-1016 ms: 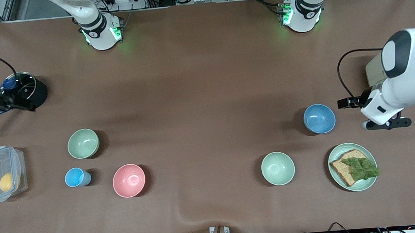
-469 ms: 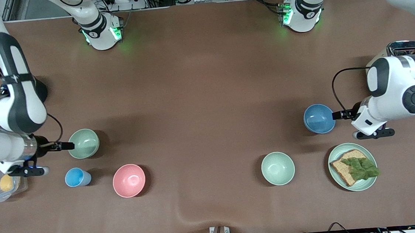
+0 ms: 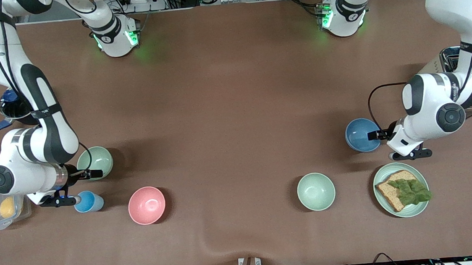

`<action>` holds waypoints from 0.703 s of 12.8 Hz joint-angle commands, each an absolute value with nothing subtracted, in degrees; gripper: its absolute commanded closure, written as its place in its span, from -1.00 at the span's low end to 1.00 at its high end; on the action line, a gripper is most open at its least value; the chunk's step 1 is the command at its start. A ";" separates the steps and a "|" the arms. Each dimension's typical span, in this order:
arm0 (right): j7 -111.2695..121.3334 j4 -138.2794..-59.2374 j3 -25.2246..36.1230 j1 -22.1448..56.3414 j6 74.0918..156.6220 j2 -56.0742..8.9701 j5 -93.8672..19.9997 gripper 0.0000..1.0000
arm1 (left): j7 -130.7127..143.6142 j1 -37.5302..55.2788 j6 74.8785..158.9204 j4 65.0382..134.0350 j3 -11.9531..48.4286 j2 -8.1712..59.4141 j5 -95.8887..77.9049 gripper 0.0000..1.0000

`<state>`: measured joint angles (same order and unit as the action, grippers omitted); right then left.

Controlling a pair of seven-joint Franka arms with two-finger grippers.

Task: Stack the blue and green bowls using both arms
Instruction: 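Grasp the green and blue bowl rims with the right and left grippers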

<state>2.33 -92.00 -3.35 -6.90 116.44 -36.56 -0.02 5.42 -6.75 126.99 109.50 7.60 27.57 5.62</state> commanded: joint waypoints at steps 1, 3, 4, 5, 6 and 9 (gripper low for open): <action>5.53 -91.05 -3.34 -8.35 115.75 -37.00 0.18 -1.00 | 6.50 -7.30 129.28 110.92 7.91 27.94 7.12 -0.83; 7.55 -92.01 -3.43 -9.49 115.49 -37.00 0.18 -1.00 | 6.50 -7.29 129.37 110.92 7.91 28.04 7.03 -0.57; 8.69 -93.07 -3.34 -9.49 115.40 -36.83 0.18 -1.00 | 6.50 -7.29 129.37 110.92 7.91 28.21 7.03 -0.37; 9.31 -94.03 -3.34 -9.75 115.75 -36.83 0.18 -1.00 | 6.50 -7.29 129.37 110.92 7.91 28.47 7.03 -0.12; 10.53 -94.48 -3.34 -10.02 115.84 -37.00 0.18 -1.00 | 6.50 -7.29 129.37 110.92 7.91 28.56 7.03 0.13; 11.86 -95.10 -3.34 -10.99 116.72 -37.97 0.18 -1.00 | 6.50 -7.21 129.46 110.83 7.91 28.74 7.03 0.66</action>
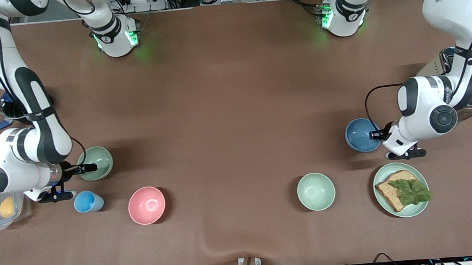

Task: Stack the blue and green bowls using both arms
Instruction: 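Grasp the green and blue bowl rims with the right and left grippers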

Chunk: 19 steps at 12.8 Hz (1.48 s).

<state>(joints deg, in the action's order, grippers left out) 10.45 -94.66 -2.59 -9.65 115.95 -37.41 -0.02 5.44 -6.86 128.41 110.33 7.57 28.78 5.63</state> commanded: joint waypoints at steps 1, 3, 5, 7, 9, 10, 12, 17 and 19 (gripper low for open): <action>11.87 -95.10 -3.43 -10.99 116.81 -38.23 0.18 -1.00 | 6.50 -7.21 129.55 110.74 7.91 28.83 7.12 0.81; 11.95 -95.10 -3.43 -11.07 117.51 -38.23 0.09 0.10 | 6.50 -7.21 129.64 110.66 7.91 28.92 7.12 1.00; 11.95 -95.10 -3.51 -11.07 117.51 -38.32 0.09 0.64 | 6.59 -7.03 129.64 110.57 7.91 28.92 7.03 1.00; 11.95 -95.10 -3.52 -11.07 117.51 -38.23 0.09 0.87 | 6.50 -7.03 129.55 110.39 7.91 28.48 7.12 1.00; 11.95 -95.10 -3.52 -11.07 117.51 -38.32 0.00 1.00 | 6.59 -6.86 129.03 110.22 8.00 26.90 7.12 1.00; 11.95 -95.10 -3.52 -11.07 117.51 -38.23 0.00 1.00 | 6.68 -6.86 128.76 109.95 8.26 26.02 7.03 1.00; 11.87 -95.01 -3.52 -10.90 117.42 -38.23 0.00 1.00 | 7.64 -6.77 126.14 108.82 8.61 24.35 7.03 1.00; 11.34 -93.70 -5.53 -10.02 114.62 -35.95 0.00 1.00 | 7.46 -6.77 121.57 106.36 12.11 19.25 6.86 1.00; 11.08 -92.03 -6.68 -9.93 111.46 -35.51 -3.32 1.00 | 7.73 -6.77 117.71 103.20 13.88 18.98 6.33 1.00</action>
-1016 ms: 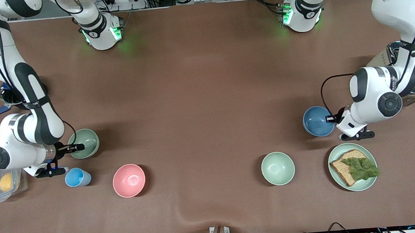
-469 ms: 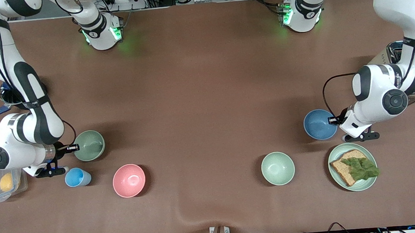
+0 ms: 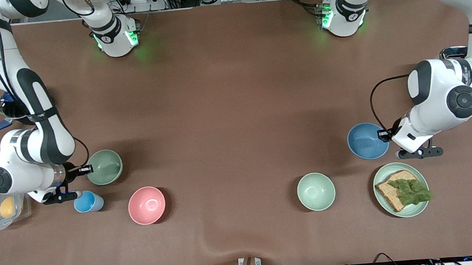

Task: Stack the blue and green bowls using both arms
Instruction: 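Carry the green bowl to the table center with the right gripper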

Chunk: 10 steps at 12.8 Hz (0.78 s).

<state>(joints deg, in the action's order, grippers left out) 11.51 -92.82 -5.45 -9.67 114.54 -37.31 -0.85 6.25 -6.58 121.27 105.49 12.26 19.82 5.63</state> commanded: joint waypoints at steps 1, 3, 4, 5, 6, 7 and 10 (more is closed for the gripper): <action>10.99 -91.06 -6.68 -9.76 109.79 -35.59 -5.69 1.00 | 7.65 -6.77 115.86 101.79 14.50 18.81 6.24 1.00; 9.77 -89.39 -6.68 -8.36 107.24 -35.60 -8.08 1.00 | 7.73 -6.77 113.48 99.68 15.38 18.37 6.07 1.00; 7.06 -88.86 -6.77 -7.22 106.44 -35.51 -8.61 1.00 | 7.73 -6.85 112.86 99.06 15.90 18.11 6.06 1.00; 5.03 -88.77 -6.77 -5.73 106.09 -34.90 -9.14 1.00 | 7.73 -6.77 112.59 98.88 16.08 17.84 6.06 1.00; 3.44 -88.68 -6.68 -3.36 106.26 -34.11 -10.10 1.00 | 7.73 -6.77 112.15 98.62 16.08 17.32 6.06 1.00; 1.86 -88.25 -6.68 -2.03 106.52 -34.19 -11.15 1.00 | 7.73 -6.77 110.32 97.57 16.17 16.88 6.06 1.00; -6.65 -87.45 -6.59 2.79 108.80 -34.37 -13.10 1.00 | 7.56 -6.86 103.91 92.83 16.61 16.52 5.63 1.00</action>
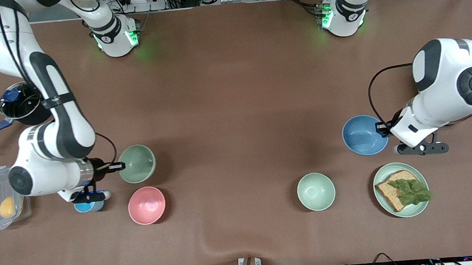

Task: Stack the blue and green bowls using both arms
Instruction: 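Carry the green bowl to the table center with the right gripper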

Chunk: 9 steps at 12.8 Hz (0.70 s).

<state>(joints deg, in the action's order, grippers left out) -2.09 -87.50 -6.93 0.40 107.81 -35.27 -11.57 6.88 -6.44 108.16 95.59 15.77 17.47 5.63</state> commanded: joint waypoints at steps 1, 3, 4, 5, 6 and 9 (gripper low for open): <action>-10.77 -87.45 -6.59 4.38 109.94 -34.63 -13.18 1.00 | 7.56 -6.86 102.58 91.51 16.70 16.52 4.41 1.00; -16.76 -87.54 -6.59 7.89 114.15 -34.98 -13.36 1.00 | 7.65 -6.77 100.55 90.27 16.70 16.00 1.59 1.00; -19.14 -87.45 -6.59 10.43 115.74 -35.24 -13.27 1.00 | 7.56 -6.77 99.24 90.44 16.70 14.69 1.50 1.00; -22.12 -87.45 -6.50 12.63 118.10 -35.59 -13.27 1.00 | 7.30 -7.12 96.88 90.35 16.70 13.37 1.41 1.00; -25.19 -87.45 -6.59 14.83 121.00 -36.20 -13.18 1.00 | 7.21 -7.29 95.03 90.26 16.79 12.49 1.23 1.00; -33.89 -87.45 -6.42 21.69 129.17 -38.84 -13.01 1.00 | 7.38 -7.29 92.12 90.26 16.70 8.62 0.62 1.00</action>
